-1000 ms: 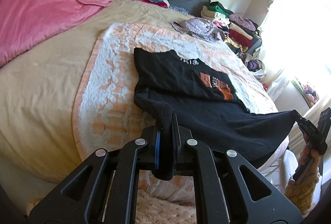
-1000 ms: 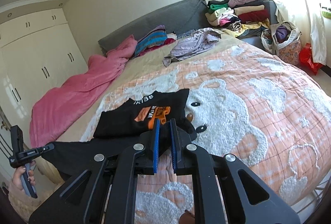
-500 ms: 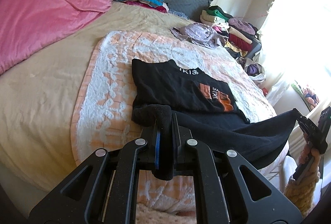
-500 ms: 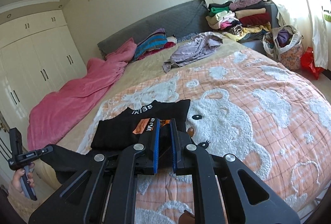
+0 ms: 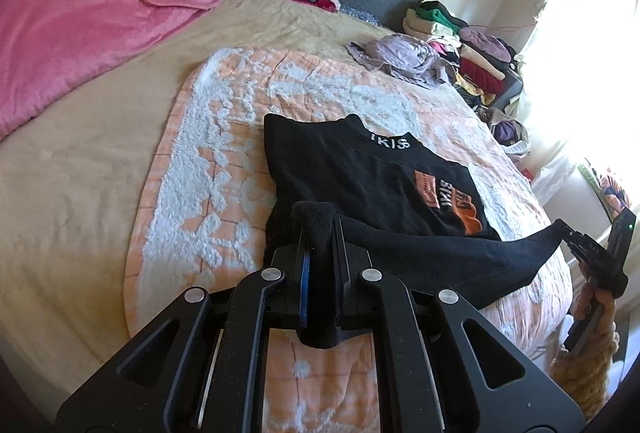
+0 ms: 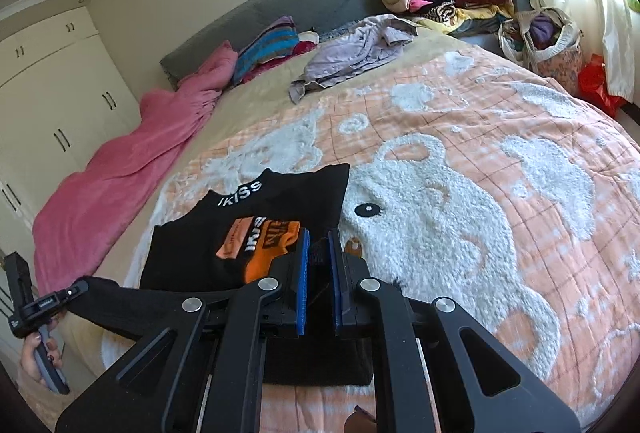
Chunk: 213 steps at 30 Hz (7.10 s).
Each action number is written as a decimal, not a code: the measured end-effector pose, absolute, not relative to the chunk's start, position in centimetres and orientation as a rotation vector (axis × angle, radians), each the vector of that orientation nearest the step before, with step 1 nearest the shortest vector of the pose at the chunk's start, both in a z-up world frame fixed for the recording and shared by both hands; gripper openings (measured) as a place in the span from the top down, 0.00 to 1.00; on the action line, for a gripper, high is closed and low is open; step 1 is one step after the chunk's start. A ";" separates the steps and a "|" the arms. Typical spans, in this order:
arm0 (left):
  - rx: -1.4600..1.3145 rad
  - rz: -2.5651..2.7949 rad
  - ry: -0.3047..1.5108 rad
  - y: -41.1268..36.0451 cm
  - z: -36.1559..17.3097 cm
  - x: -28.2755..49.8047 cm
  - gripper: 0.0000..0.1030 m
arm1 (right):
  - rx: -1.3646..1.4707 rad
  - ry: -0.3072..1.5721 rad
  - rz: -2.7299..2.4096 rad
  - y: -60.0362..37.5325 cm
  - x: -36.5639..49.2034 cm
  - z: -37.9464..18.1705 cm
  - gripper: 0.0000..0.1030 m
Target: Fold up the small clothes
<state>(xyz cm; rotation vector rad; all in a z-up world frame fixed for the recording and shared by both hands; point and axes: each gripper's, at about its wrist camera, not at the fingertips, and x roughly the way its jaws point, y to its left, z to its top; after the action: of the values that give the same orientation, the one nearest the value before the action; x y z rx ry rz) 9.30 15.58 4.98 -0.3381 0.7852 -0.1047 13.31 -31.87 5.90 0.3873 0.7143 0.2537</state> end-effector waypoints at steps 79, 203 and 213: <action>-0.210 -0.418 0.951 13.0 -0.9 25.0 0.84 | 0.420 0.950 0.416 -30.5 24.8 -2.9 0.91; -0.267 -0.103 0.970 14.4 -2.8 15.5 0.43 | 0.208 0.895 0.138 -28.3 14.8 -2.2 0.09; -0.271 -0.083 0.949 14.4 -1.9 14.4 0.16 | 0.210 0.869 0.145 -28.1 13.6 -1.2 0.05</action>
<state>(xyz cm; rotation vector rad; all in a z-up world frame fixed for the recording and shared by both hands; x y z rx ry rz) 14.36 14.45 -1.90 -0.2708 0.9488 -0.0831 13.58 -28.07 -1.17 0.2101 0.8688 0.1453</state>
